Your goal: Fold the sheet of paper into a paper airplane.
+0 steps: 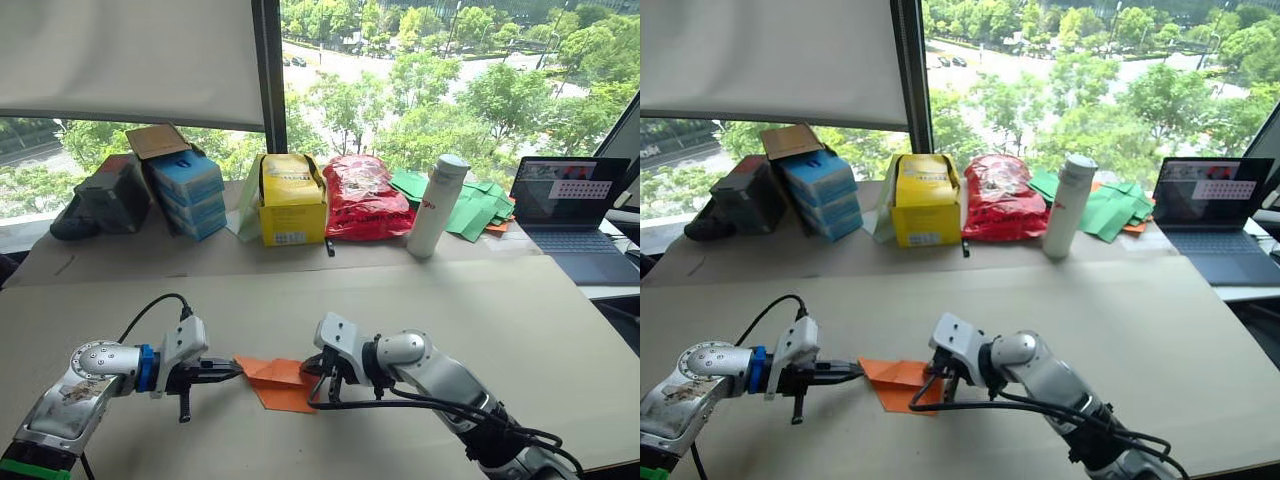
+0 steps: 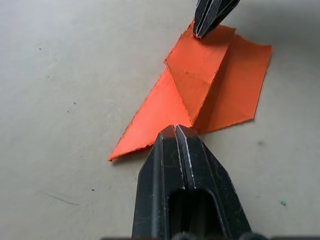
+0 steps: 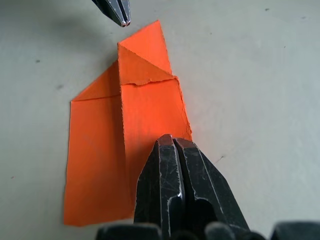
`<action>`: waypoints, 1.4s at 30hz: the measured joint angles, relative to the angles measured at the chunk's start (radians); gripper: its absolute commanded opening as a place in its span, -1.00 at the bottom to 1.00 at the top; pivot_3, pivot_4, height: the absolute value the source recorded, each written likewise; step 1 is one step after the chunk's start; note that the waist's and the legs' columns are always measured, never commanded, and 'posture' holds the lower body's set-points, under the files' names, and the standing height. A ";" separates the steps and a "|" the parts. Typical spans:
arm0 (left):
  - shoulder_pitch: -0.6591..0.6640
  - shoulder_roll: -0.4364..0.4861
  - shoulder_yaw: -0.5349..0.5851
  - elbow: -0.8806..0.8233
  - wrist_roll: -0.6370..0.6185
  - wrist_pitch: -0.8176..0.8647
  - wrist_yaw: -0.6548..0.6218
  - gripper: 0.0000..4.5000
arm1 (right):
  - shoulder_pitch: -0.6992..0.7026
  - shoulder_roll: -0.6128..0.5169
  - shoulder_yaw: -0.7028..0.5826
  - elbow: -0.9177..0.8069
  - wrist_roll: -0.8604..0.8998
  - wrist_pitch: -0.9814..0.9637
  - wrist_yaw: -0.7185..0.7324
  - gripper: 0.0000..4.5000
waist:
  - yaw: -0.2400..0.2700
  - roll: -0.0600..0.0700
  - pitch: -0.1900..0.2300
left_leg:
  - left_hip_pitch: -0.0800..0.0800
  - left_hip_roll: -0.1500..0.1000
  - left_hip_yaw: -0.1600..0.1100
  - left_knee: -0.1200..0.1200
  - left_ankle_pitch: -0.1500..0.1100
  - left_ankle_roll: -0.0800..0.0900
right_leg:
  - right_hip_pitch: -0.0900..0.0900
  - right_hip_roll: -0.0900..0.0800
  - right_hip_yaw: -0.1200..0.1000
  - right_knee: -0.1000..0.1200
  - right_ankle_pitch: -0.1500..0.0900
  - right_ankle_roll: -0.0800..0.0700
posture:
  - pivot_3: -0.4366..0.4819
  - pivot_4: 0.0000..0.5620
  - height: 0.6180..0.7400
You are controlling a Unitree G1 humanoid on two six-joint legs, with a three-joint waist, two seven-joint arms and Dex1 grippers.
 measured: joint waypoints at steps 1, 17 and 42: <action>0.010 0.005 0.020 -0.023 -0.028 0.034 0.000 -1.00 | 0.000 0.000 -0.026 -0.034 0.020 0.001 0.002 -0.60 | 0.000 -0.001 0.001 | 0.000 0.000 0.000 0.000 0.000 0.000 | 0.000 0.002 -0.001 -0.001 0.000 0.000 | -0.05 -0.47 1.00; 0.115 0.009 0.123 -0.090 -0.119 0.142 0.003 -1.00 | 0.011 -0.054 -0.088 -0.026 0.134 -0.006 0.051 0.98 | 0.001 -0.006 0.008 | 0.004 0.000 0.000 0.000 -0.001 0.002 | 0.003 0.005 -0.002 0.000 0.000 0.000 | -0.05 -0.47 1.00; 0.030 -0.011 0.138 -0.158 -0.169 0.248 0.090 -1.00 | 0.020 -0.028 -0.048 0.101 0.077 -0.183 0.126 -0.98 | 0.002 -0.006 0.008 | 0.003 0.000 0.001 0.000 0.001 -0.002 | 0.003 0.007 -0.001 0.001 0.000 0.000 | -0.05 -0.47 1.00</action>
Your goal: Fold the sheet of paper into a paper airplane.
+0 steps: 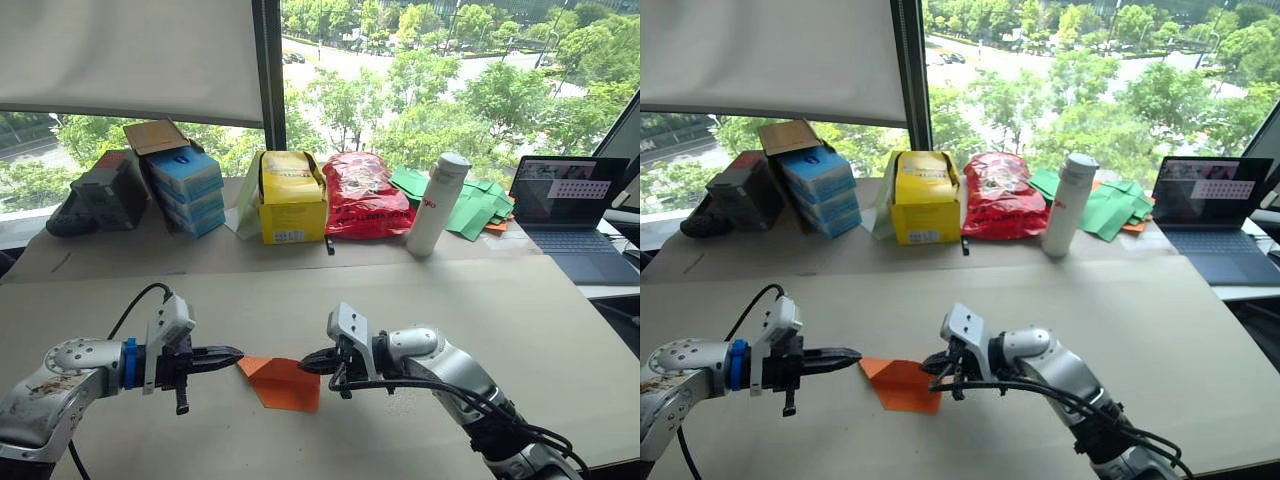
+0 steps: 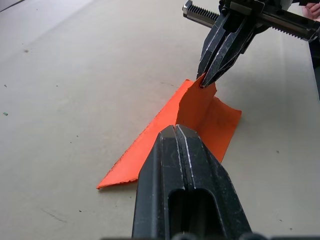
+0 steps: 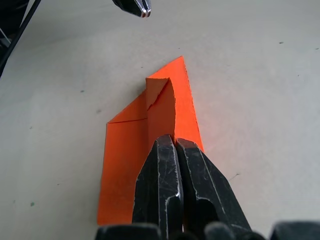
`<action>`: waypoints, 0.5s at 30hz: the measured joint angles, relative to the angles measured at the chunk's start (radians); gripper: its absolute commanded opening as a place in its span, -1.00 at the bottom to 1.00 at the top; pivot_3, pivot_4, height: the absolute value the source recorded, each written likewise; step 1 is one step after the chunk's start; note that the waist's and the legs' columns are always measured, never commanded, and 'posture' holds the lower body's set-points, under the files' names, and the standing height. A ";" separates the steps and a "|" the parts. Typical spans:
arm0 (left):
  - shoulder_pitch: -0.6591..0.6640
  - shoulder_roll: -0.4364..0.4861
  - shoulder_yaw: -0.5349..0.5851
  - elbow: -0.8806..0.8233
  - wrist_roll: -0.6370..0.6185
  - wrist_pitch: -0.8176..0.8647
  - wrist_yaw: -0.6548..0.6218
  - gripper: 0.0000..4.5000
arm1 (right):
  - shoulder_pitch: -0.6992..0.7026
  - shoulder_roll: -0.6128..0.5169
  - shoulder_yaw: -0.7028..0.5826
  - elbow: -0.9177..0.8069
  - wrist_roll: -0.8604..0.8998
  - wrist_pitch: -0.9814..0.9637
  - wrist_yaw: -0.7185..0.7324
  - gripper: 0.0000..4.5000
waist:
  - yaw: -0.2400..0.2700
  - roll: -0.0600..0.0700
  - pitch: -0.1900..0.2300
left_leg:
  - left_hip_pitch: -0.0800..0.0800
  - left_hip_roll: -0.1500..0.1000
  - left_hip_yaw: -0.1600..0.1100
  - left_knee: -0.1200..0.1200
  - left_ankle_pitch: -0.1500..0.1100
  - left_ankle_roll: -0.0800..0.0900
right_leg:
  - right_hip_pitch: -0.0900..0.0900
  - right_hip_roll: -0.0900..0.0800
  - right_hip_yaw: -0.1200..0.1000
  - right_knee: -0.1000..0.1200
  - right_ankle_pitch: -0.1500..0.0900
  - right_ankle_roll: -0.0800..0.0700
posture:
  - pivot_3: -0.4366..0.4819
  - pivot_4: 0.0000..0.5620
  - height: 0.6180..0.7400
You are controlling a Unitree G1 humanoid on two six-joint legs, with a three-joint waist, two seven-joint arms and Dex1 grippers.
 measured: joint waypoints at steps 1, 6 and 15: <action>-0.008 -0.009 0.001 0.007 -0.006 0.004 0.007 -1.00 | 0.005 -0.003 0.000 -0.004 -0.014 -0.035 -0.008 -0.98 | 0.000 0.000 0.000 | 0.000 0.000 0.000 0.000 0.000 0.000 | 0.000 0.000 0.000 0.000 0.000 0.000 | -0.05 -0.47 1.00; -0.074 -0.046 0.038 0.059 -0.049 0.029 0.052 -1.00 | 0.014 -0.004 -0.014 -0.030 -0.159 -0.318 -0.119 -0.98 | 0.000 0.000 0.000 | 0.000 0.000 0.000 0.001 0.001 -0.002 | 0.000 0.003 0.001 0.001 0.000 0.000 | -0.05 -0.47 1.00; -0.170 -0.077 0.092 0.087 -0.129 0.094 0.139 -1.00 | 0.039 -0.036 -0.023 -0.029 -0.418 -0.646 -0.301 -0.98 | -0.002 -0.002 0.001 | 0.002 0.000 0.001 0.003 0.002 -0.004 | 0.001 0.005 0.003 0.001 0.000 0.000 | -0.05 -0.47 1.00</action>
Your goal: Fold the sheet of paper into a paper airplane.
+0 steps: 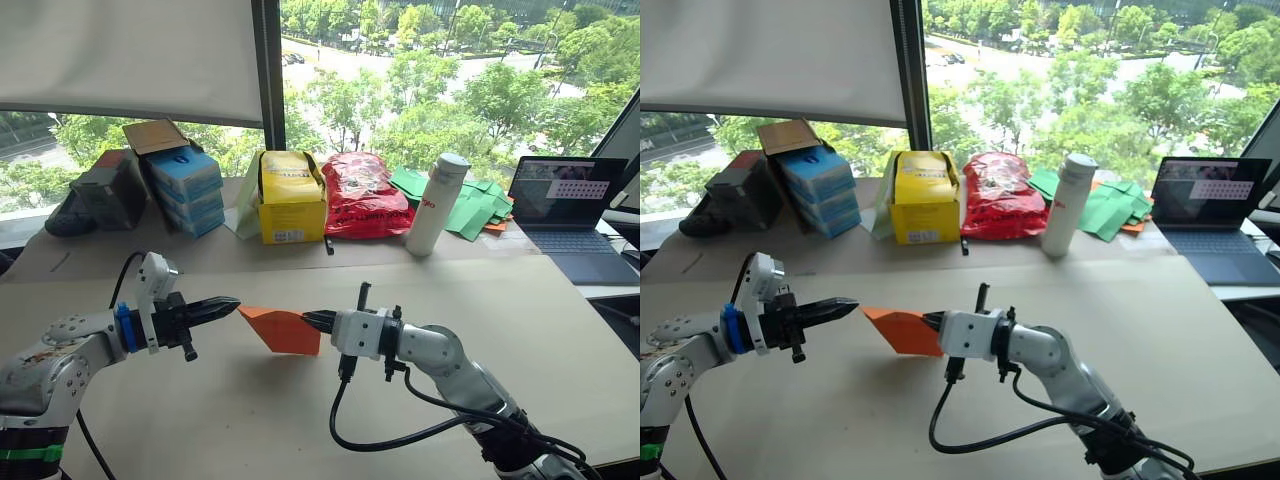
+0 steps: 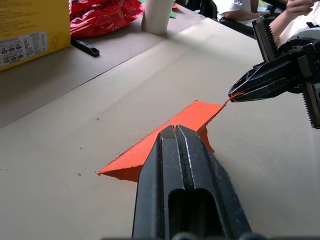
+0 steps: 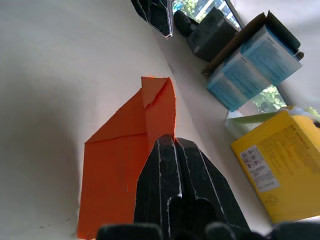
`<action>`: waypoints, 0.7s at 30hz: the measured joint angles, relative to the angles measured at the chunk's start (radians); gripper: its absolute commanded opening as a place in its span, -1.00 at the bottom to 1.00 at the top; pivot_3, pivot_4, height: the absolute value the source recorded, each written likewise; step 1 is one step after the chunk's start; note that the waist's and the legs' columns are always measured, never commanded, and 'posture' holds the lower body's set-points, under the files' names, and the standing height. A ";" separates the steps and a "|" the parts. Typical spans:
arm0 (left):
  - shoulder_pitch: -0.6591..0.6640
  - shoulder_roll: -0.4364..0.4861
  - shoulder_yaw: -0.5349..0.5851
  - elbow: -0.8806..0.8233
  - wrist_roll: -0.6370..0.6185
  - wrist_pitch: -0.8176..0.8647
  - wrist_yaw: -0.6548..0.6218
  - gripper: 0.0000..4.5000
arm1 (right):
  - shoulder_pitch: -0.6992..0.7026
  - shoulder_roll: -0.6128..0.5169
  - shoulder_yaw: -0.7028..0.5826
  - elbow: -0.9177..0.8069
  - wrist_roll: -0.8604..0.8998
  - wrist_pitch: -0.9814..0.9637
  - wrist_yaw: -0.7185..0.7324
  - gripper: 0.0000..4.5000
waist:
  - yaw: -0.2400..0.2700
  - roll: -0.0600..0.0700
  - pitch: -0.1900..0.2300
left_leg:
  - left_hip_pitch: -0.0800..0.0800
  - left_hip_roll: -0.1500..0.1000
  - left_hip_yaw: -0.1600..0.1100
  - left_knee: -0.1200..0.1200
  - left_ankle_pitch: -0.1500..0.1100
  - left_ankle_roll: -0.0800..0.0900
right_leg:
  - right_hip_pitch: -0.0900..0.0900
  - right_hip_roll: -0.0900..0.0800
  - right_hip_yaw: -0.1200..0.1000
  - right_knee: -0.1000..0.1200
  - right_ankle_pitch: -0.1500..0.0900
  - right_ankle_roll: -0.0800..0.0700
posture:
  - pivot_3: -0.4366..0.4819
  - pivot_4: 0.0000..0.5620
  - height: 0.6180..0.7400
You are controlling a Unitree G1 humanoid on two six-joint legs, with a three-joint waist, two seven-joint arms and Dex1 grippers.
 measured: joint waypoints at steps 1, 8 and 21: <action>0.000 -0.001 0.000 0.000 -0.001 0.002 0.003 -1.00 | 0.000 -0.009 0.002 0.009 -0.029 -0.038 -0.015 -0.98 | 0.000 0.000 0.000 | 0.000 0.000 0.000 0.000 0.000 0.000 | 0.000 0.000 0.000 0.000 0.000 0.000 | -0.05 -0.47 1.00; 0.000 0.000 0.000 -0.002 -0.014 0.025 0.017 -1.00 | 0.048 -0.077 0.111 0.084 -0.203 -0.268 -0.032 -0.98 | 0.001 -0.001 0.000 | 0.003 0.000 0.000 0.000 0.001 -0.001 | 0.003 0.001 0.000 0.000 0.000 0.000 | -0.05 -0.47 1.00; 0.000 0.001 -0.018 -0.002 -0.012 0.023 0.009 -1.00 | 0.078 -0.079 0.107 0.019 -0.038 -0.091 0.201 -0.13 | 0.003 -0.001 0.001 | 0.005 0.001 -0.001 0.001 0.000 0.000 | 0.006 0.000 0.001 0.000 0.000 0.000 | -0.05 -0.47 1.00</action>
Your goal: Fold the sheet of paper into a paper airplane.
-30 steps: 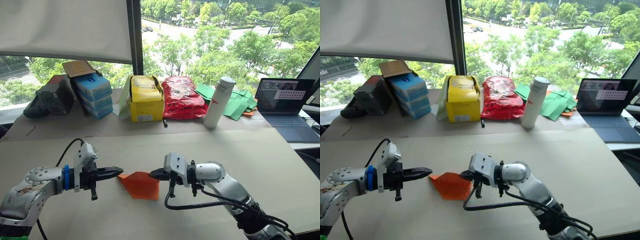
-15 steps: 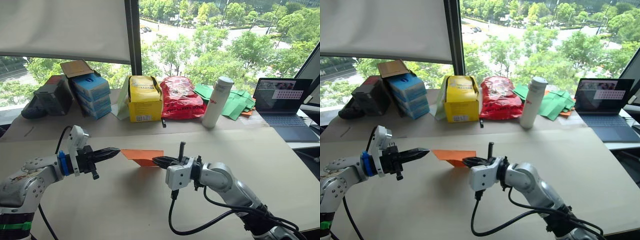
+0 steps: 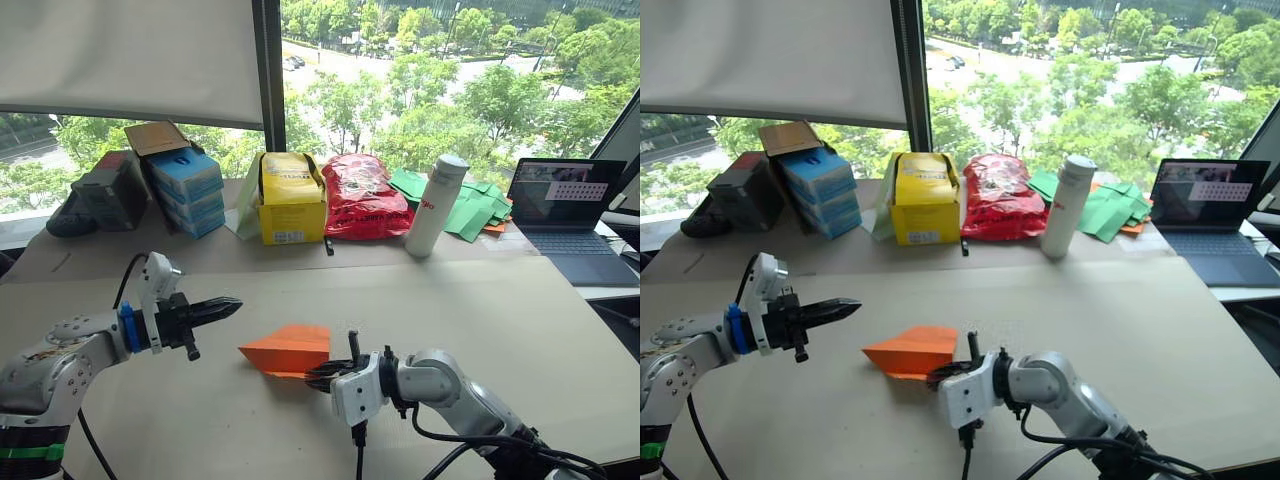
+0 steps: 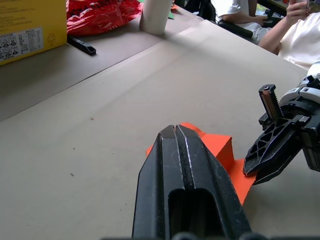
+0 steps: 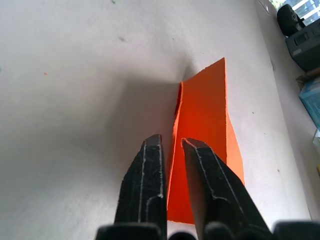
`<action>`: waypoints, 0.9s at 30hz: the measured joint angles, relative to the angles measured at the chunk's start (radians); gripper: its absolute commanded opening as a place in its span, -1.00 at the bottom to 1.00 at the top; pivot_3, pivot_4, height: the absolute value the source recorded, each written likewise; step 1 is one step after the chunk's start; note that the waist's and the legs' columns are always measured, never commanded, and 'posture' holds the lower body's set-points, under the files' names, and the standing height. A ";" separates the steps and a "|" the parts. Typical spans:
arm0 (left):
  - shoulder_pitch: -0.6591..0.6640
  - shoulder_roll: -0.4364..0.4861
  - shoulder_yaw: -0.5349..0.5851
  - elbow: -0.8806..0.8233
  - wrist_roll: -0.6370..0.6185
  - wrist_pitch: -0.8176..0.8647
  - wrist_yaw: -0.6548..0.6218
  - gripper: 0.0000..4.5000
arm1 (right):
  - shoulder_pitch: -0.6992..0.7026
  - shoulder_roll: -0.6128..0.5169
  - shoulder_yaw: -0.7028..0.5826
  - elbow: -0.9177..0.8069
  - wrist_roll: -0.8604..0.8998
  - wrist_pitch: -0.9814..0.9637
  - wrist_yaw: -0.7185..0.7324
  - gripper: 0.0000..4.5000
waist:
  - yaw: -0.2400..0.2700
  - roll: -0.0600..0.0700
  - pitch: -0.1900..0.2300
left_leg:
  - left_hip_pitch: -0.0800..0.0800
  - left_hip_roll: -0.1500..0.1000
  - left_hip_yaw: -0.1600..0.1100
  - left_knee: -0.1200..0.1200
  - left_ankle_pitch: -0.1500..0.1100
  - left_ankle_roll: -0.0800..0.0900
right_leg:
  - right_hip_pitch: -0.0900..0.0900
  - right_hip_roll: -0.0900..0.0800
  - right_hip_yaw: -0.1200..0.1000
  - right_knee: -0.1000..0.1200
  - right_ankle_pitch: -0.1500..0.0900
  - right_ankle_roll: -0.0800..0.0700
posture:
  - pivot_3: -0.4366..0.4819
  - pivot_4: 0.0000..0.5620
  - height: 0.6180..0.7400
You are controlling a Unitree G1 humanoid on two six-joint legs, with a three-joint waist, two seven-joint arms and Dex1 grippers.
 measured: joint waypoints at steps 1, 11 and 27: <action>0.000 0.000 -0.002 0.000 0.002 -0.002 -0.001 -1.00 | 0.000 0.001 -0.007 -0.015 0.017 0.020 0.007 0.00 | 0.000 0.000 0.000 | 0.000 0.000 0.000 0.000 0.000 0.000 | 0.000 0.000 0.000 0.000 0.000 0.000 | -0.05 -0.47 1.00; -0.003 -0.002 -0.028 0.001 0.029 -0.012 -0.013 -1.00 | -0.048 0.068 -0.147 -0.171 0.345 0.430 0.083 0.20 | 0.001 0.000 0.000 | 0.000 0.000 -0.001 0.000 -0.001 0.001 | 0.000 -0.002 0.001 0.000 0.000 -0.001 | -0.05 -0.47 1.00; -0.025 -0.029 -0.089 0.012 0.059 -0.055 -0.039 -1.00 | 0.001 0.058 0.014 -0.032 0.223 0.543 0.048 -0.99 | 0.003 0.000 0.000 | 0.000 0.000 0.000 0.000 -0.001 0.002 | 0.001 -0.001 -0.001 0.000 0.000 0.000 | -0.05 -0.47 1.00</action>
